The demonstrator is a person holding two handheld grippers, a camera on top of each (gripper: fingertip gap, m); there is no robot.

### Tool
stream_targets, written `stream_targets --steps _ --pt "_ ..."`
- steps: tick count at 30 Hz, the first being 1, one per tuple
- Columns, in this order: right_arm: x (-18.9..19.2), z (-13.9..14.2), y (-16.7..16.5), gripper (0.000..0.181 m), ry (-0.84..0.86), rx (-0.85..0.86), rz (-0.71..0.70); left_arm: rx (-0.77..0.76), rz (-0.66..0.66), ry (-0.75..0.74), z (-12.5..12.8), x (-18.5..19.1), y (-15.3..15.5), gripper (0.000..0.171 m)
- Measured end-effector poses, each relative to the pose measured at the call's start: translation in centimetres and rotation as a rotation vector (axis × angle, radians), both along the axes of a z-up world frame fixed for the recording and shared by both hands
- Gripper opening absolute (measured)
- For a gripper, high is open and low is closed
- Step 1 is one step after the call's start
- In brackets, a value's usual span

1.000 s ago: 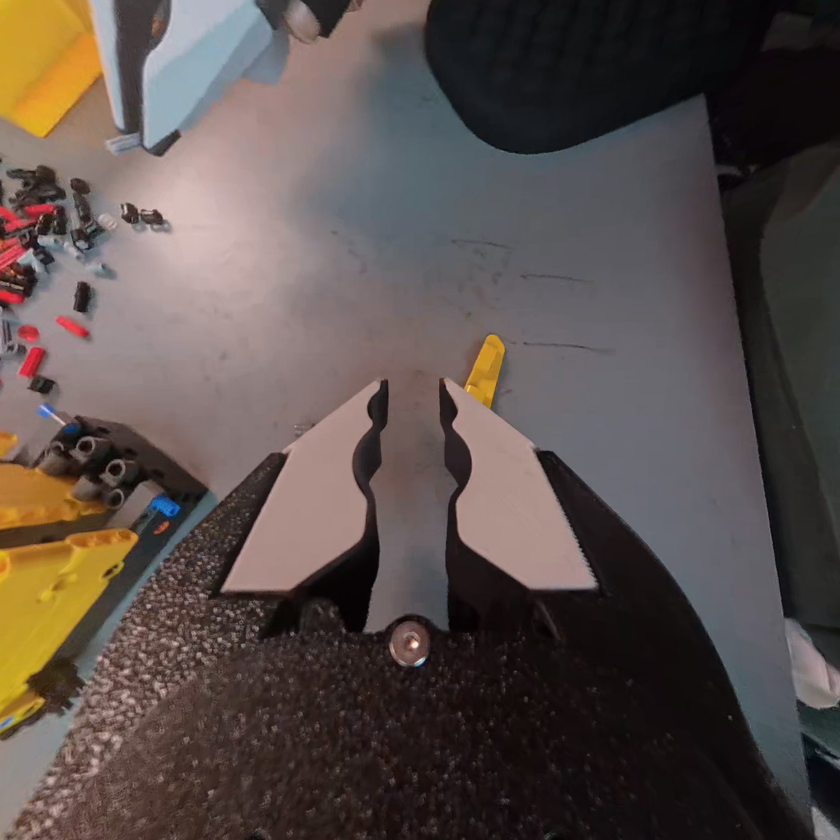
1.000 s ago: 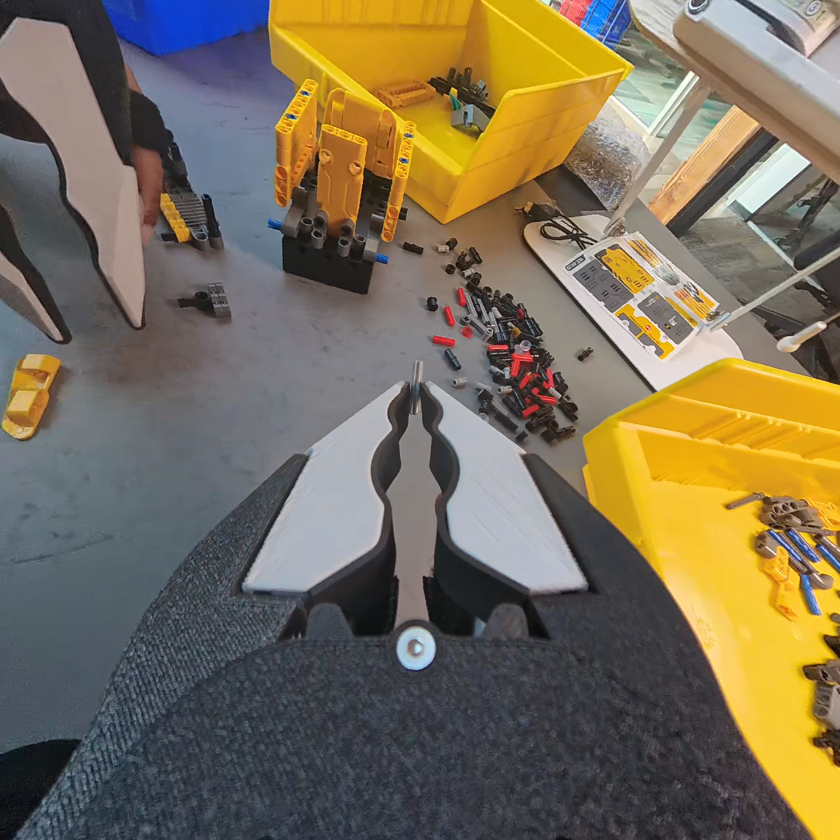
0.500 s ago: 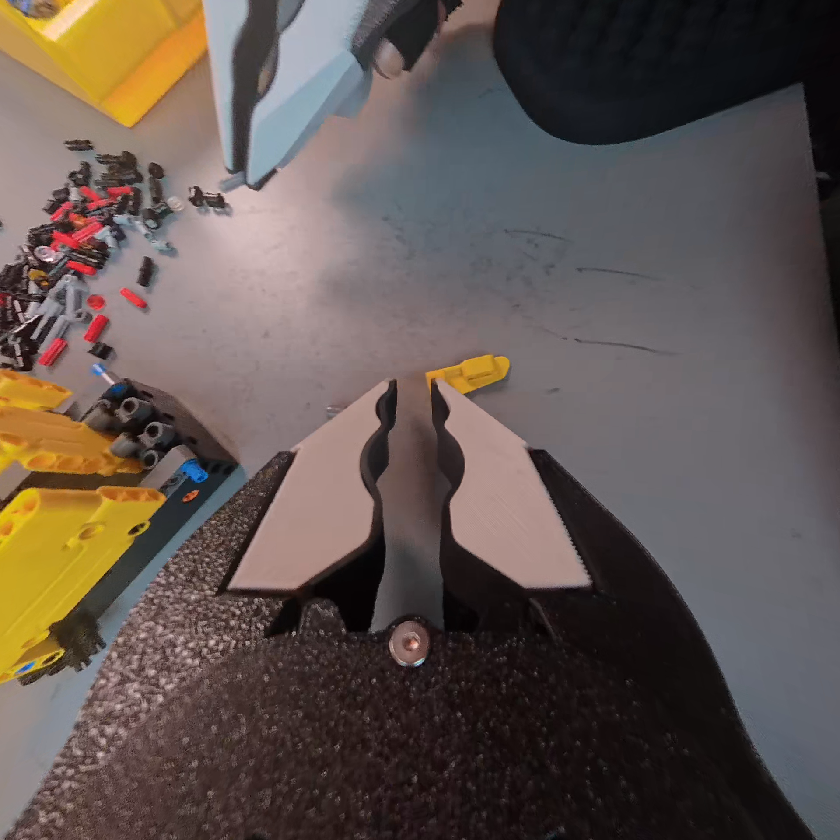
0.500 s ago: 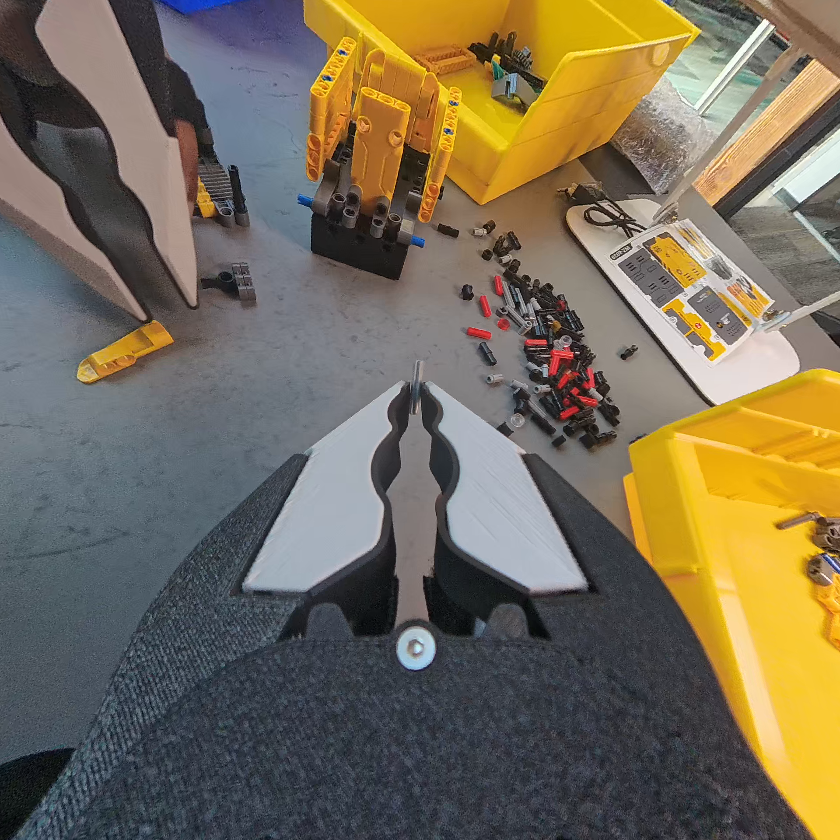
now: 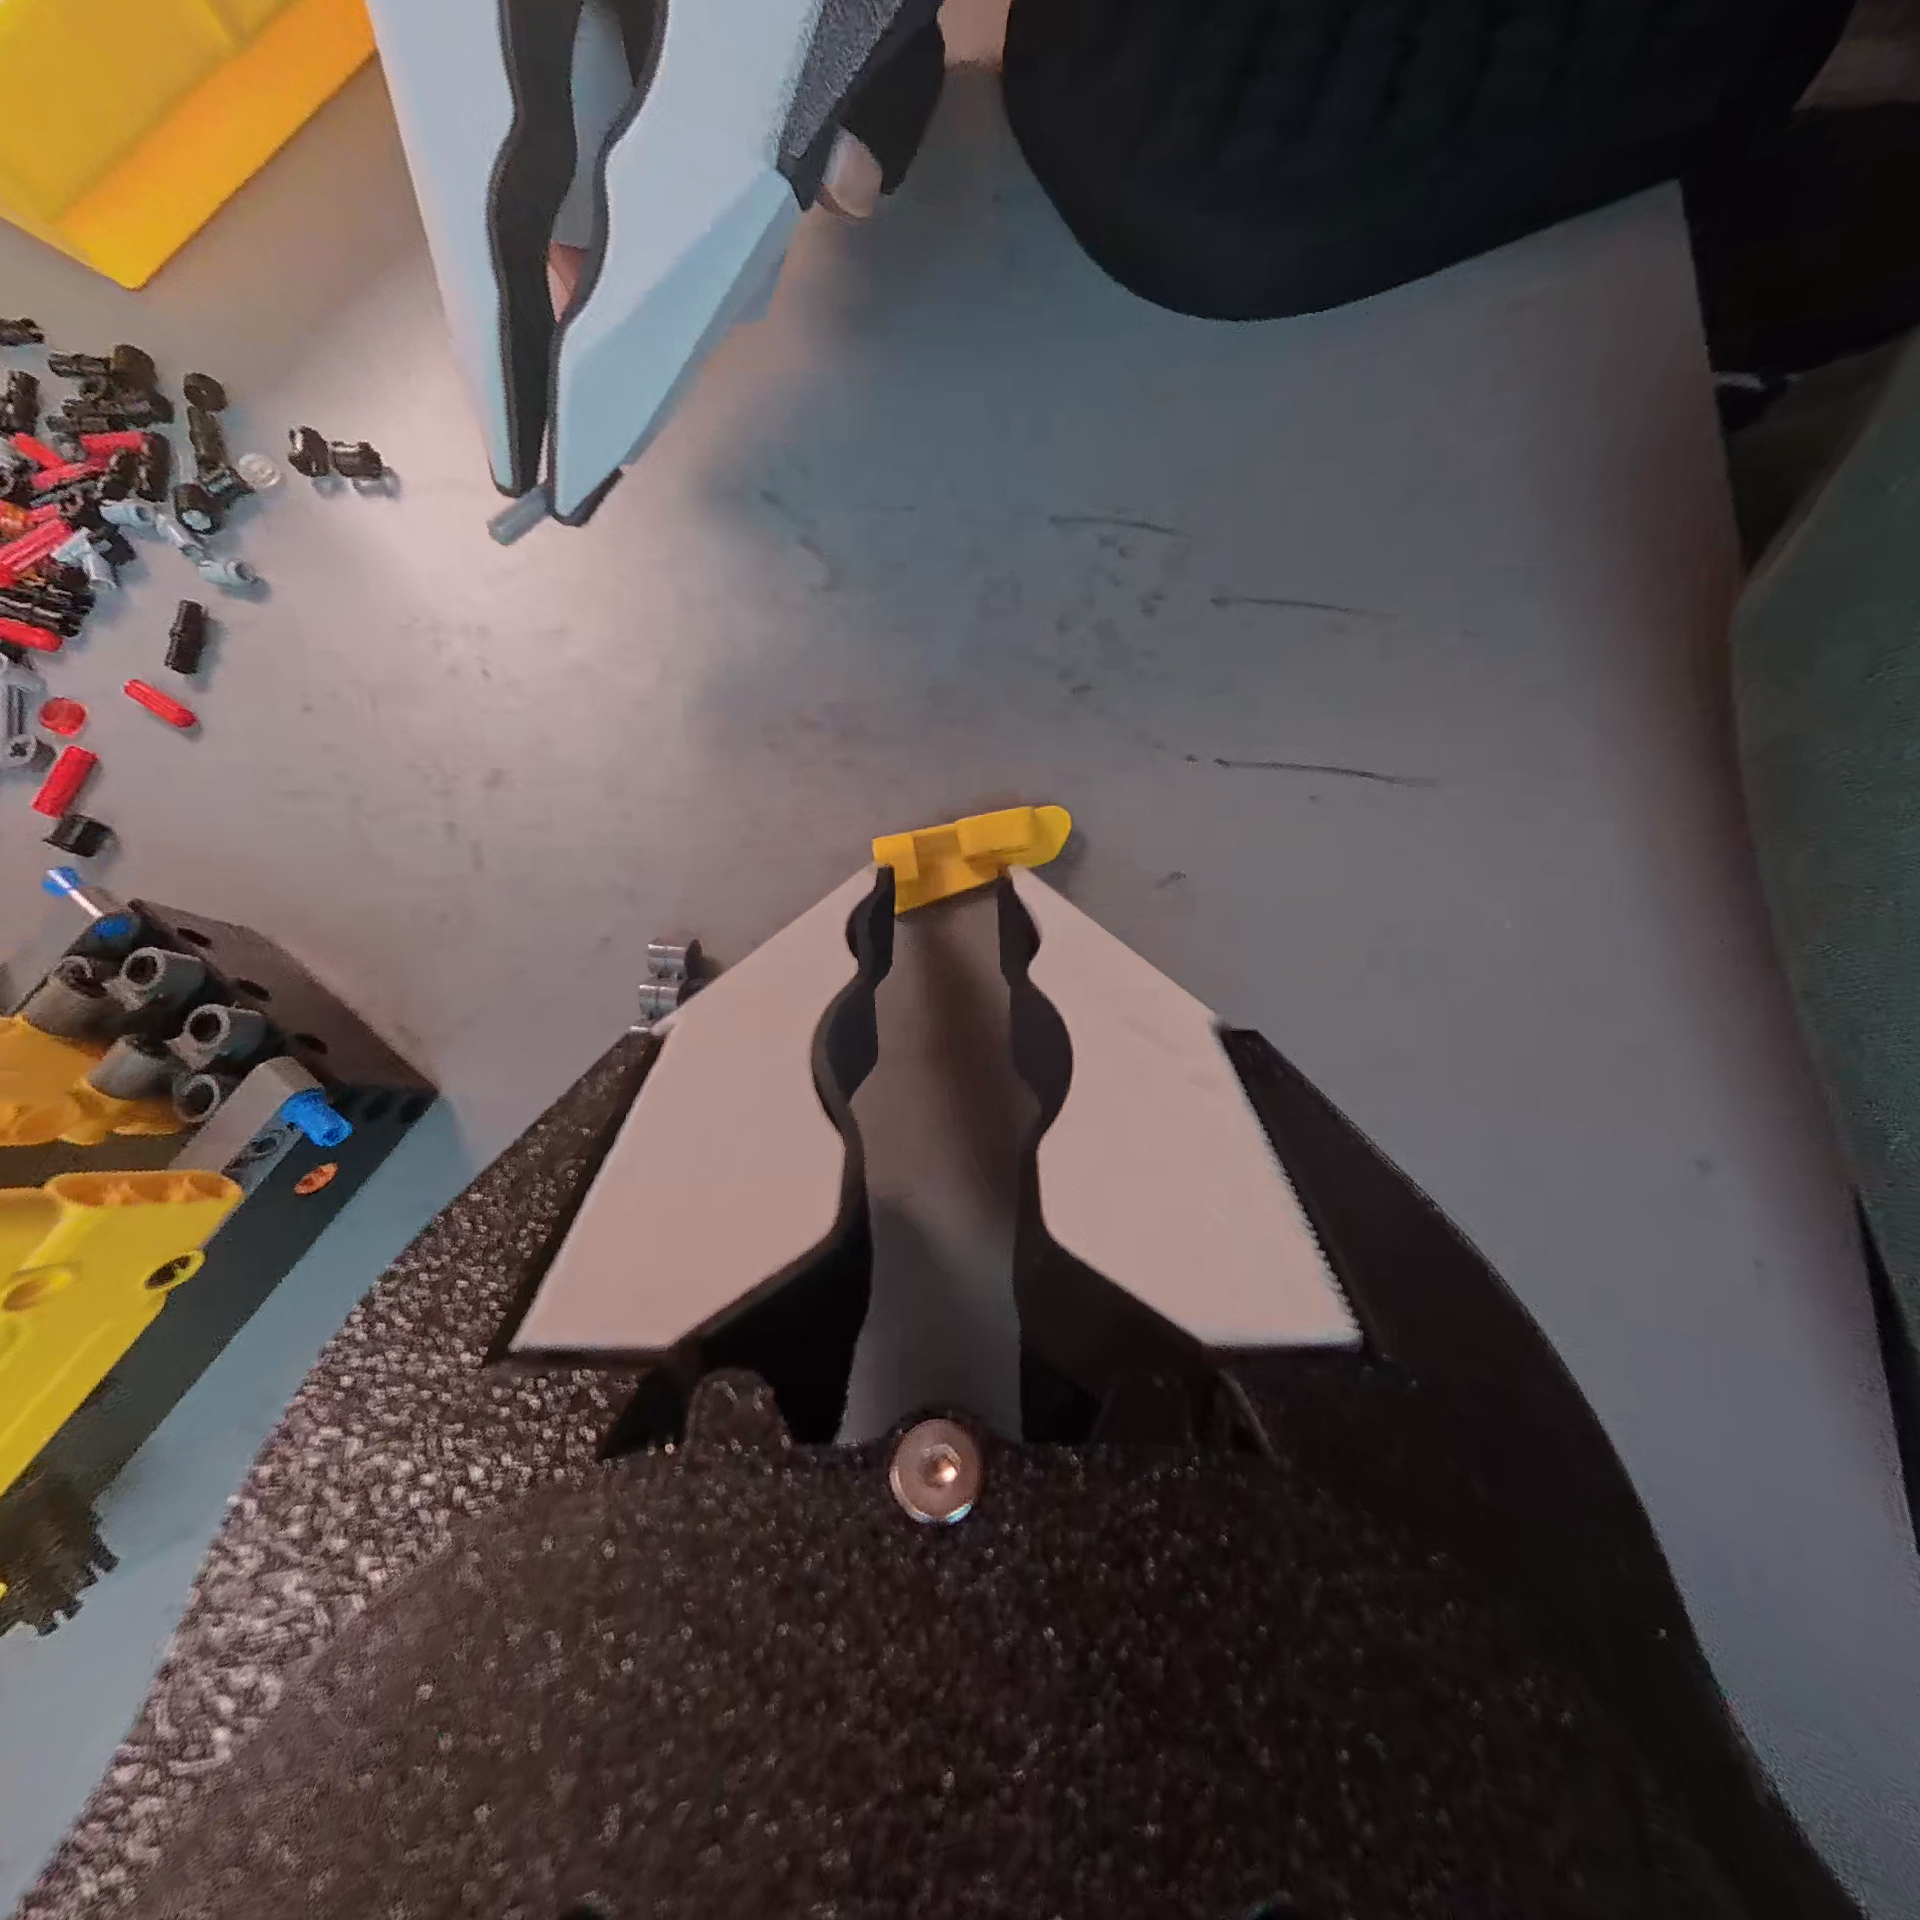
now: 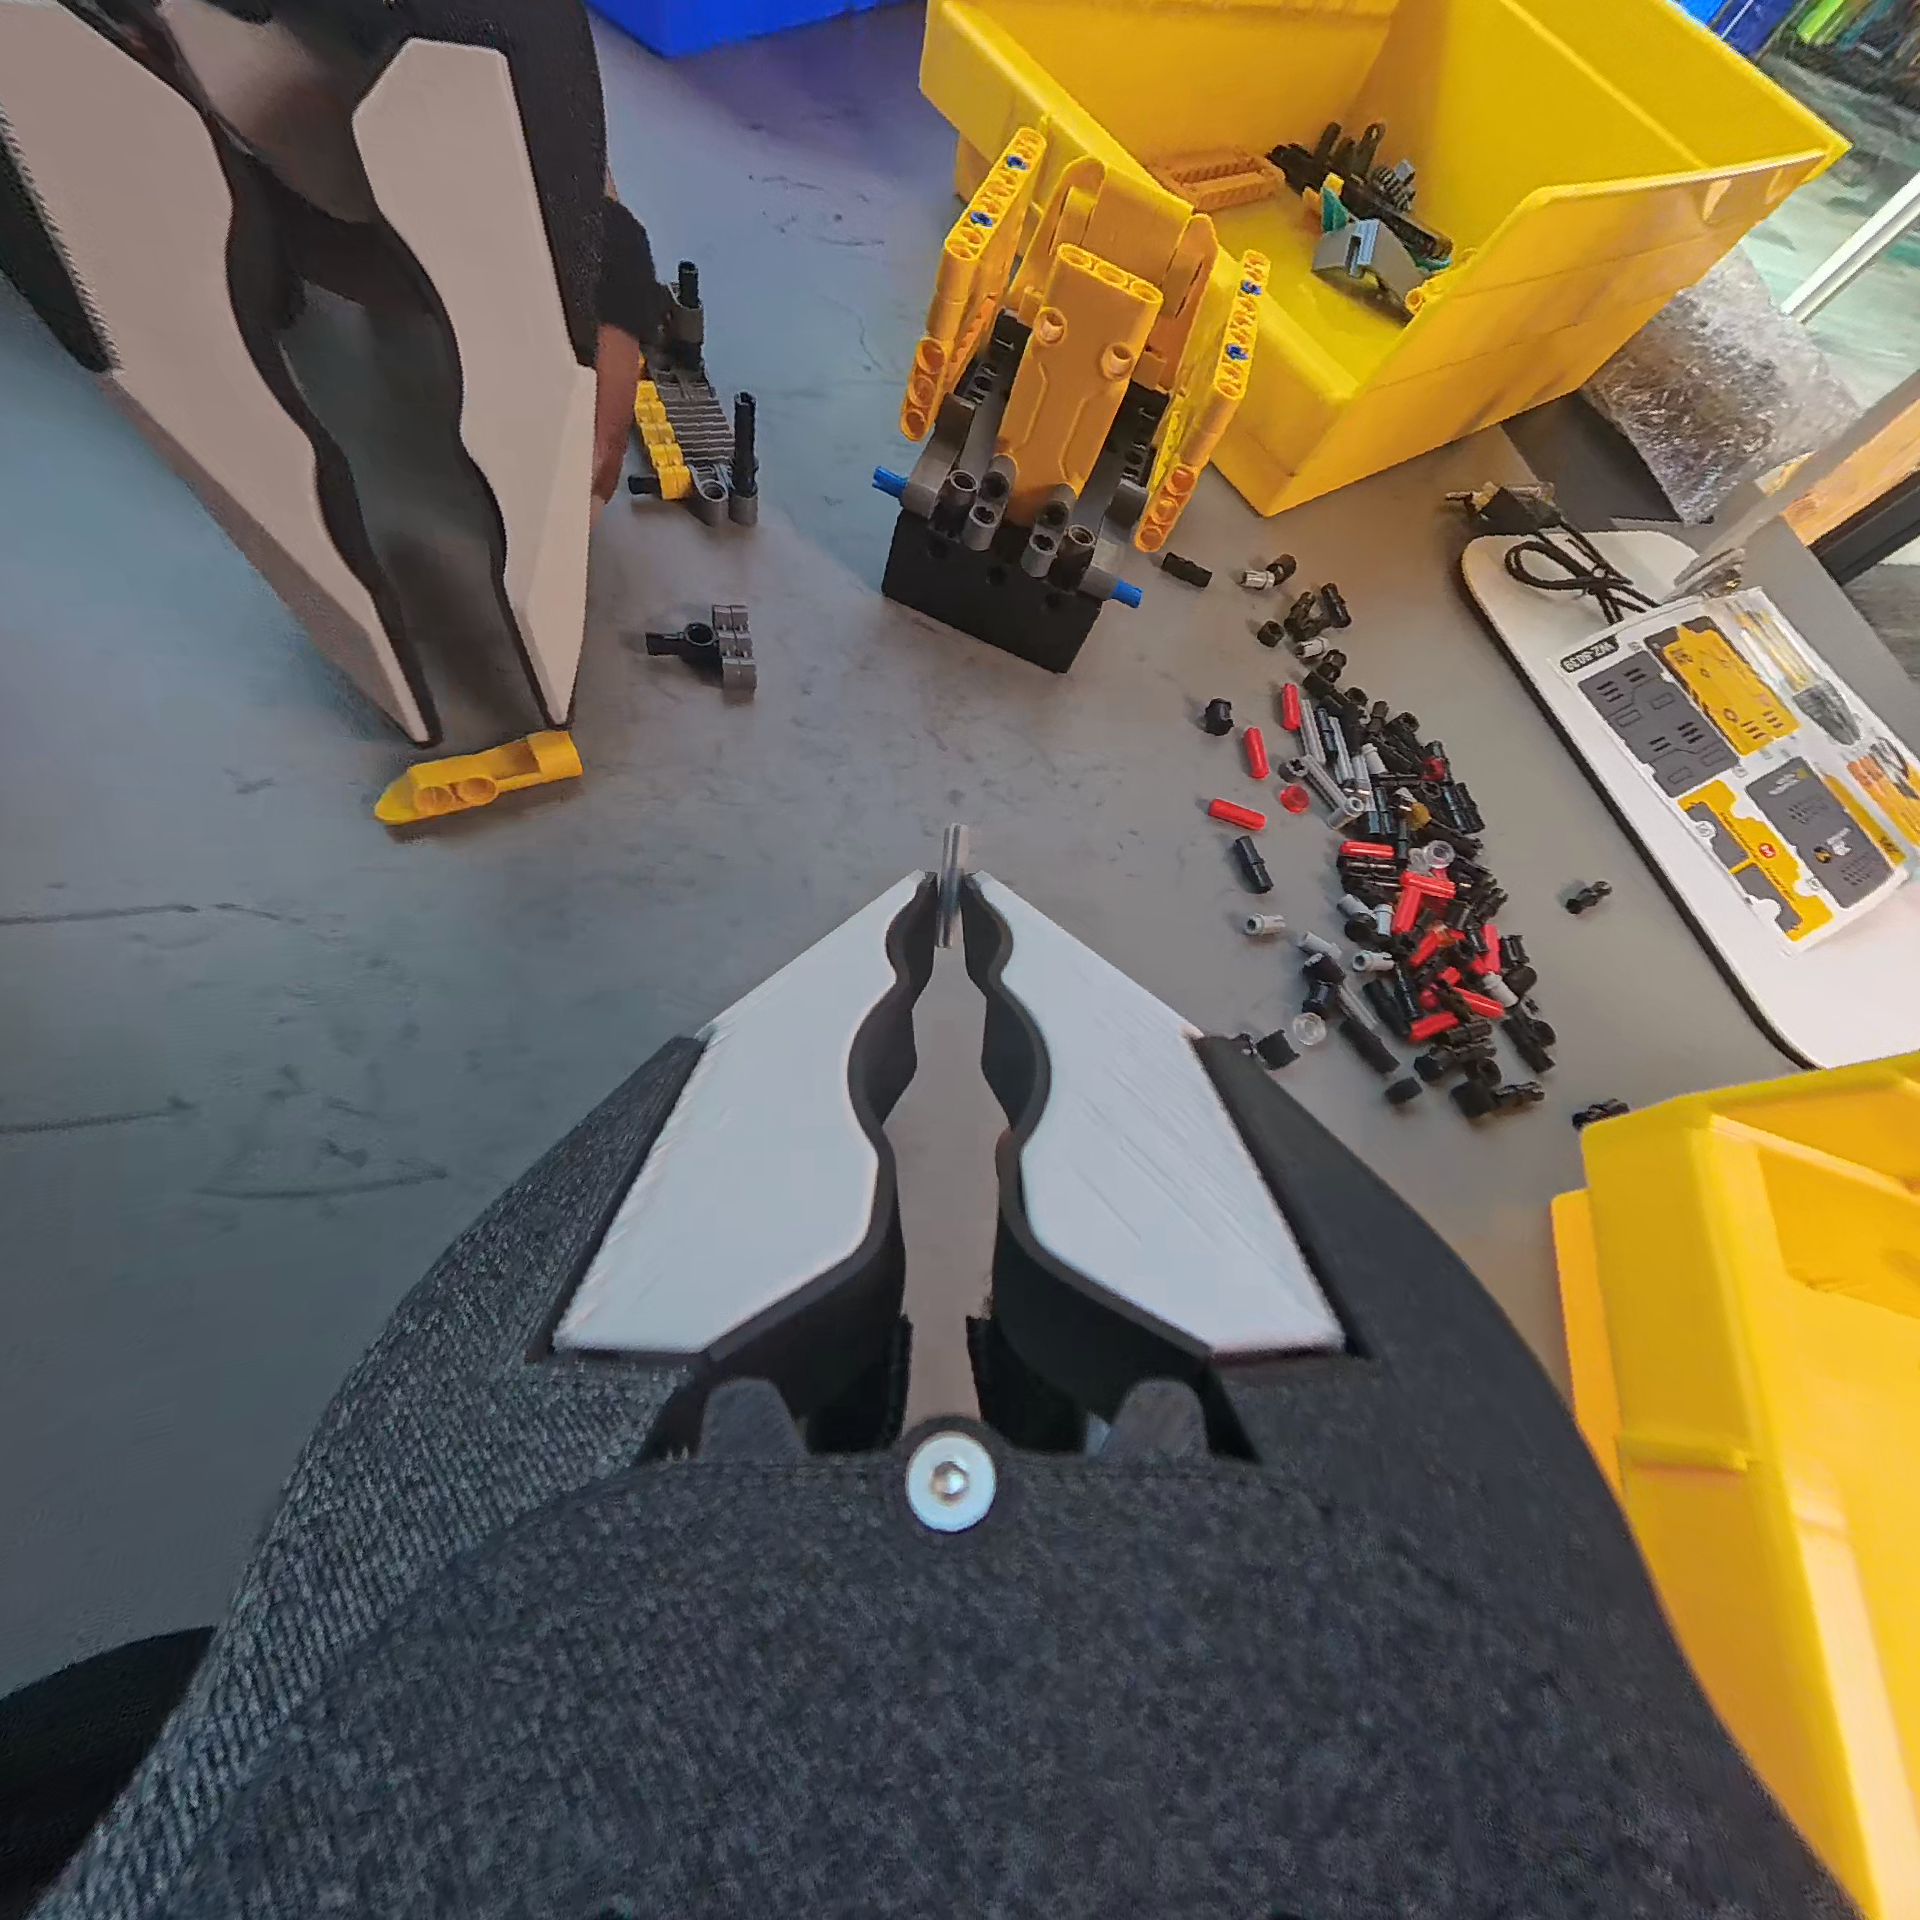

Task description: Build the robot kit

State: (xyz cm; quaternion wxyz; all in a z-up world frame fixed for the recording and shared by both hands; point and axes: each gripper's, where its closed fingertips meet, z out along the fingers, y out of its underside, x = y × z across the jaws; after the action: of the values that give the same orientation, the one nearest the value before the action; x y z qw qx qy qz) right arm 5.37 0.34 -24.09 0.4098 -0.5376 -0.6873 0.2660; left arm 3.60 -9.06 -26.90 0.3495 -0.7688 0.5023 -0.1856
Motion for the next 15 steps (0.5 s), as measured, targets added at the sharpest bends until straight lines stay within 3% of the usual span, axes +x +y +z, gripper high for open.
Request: stream_targets --steps 15 --pt "-0.1 -0.5 -0.5 0.003 -0.025 0.007 0.020 -0.072 0.085 -0.073 0.3 1.0 0.5 0.046"
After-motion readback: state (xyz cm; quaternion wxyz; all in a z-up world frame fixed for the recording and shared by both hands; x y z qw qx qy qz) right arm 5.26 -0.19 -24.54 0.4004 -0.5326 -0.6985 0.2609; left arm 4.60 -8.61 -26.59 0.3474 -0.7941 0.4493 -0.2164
